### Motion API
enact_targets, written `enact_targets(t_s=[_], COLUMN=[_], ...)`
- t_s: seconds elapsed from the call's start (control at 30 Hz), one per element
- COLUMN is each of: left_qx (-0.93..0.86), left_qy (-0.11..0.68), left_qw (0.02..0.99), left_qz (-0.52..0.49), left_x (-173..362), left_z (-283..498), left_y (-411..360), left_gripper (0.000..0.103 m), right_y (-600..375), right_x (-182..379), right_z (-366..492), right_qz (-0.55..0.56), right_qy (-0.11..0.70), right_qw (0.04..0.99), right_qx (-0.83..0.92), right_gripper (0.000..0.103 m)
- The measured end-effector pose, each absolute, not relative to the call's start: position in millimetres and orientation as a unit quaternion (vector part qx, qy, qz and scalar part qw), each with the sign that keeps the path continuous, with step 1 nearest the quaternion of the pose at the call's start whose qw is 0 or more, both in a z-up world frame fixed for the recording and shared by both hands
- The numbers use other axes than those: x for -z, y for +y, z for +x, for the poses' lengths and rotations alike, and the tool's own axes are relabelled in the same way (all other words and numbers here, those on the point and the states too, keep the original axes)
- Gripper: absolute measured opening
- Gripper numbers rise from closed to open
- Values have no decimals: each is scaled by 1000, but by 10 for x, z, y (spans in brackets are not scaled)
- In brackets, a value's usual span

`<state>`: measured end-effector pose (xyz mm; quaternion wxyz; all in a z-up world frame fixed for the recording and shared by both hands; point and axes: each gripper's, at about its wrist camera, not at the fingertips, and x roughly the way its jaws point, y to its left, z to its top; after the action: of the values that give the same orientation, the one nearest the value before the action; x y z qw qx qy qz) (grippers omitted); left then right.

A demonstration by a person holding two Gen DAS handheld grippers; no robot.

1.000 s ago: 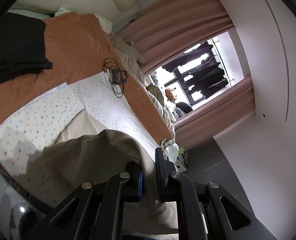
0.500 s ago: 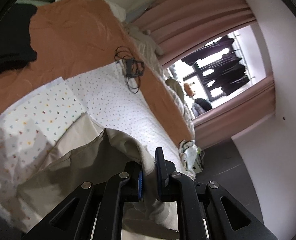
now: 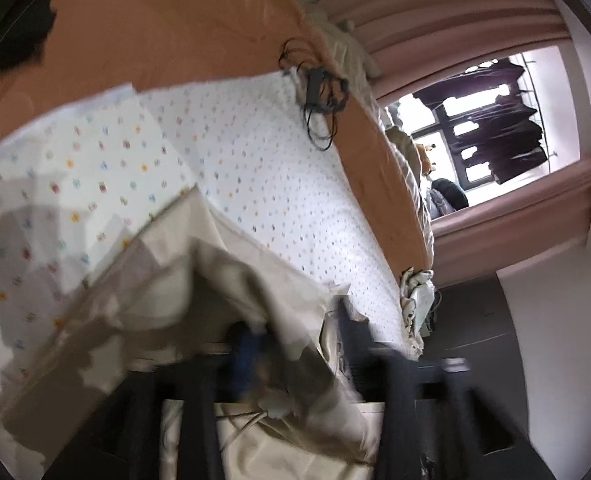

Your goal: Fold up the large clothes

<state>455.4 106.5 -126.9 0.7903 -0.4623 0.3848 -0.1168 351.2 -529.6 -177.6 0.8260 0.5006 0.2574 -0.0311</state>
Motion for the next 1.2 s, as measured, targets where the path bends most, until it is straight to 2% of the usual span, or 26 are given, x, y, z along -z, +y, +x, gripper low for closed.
enact_targets(t_s=[0.03,0.2,0.73,1.2], left_qx=[114,108,46,12], left_qy=[384,388,374,408], left_qw=[789,782,808,789], left_qz=[-466,-476,-452,-459], left_x=[1301,1342,1161,1612], left_z=[4551,4440,3493,2930], left_y=[1059,1081,1514,1853], left_gripper=[64,65,65,65], right_y=[-5291,-5250,-4425,-3410], right_x=[1803,1744,1400,1434], right_z=[3529,3478,3223,3399], right_qz=[503,487,397,267], right_qy=[262,269,326,405], right_qw=[823,830,858,874], right_qx=[32,40,5,-5], right_gripper=[40,51,53,53])
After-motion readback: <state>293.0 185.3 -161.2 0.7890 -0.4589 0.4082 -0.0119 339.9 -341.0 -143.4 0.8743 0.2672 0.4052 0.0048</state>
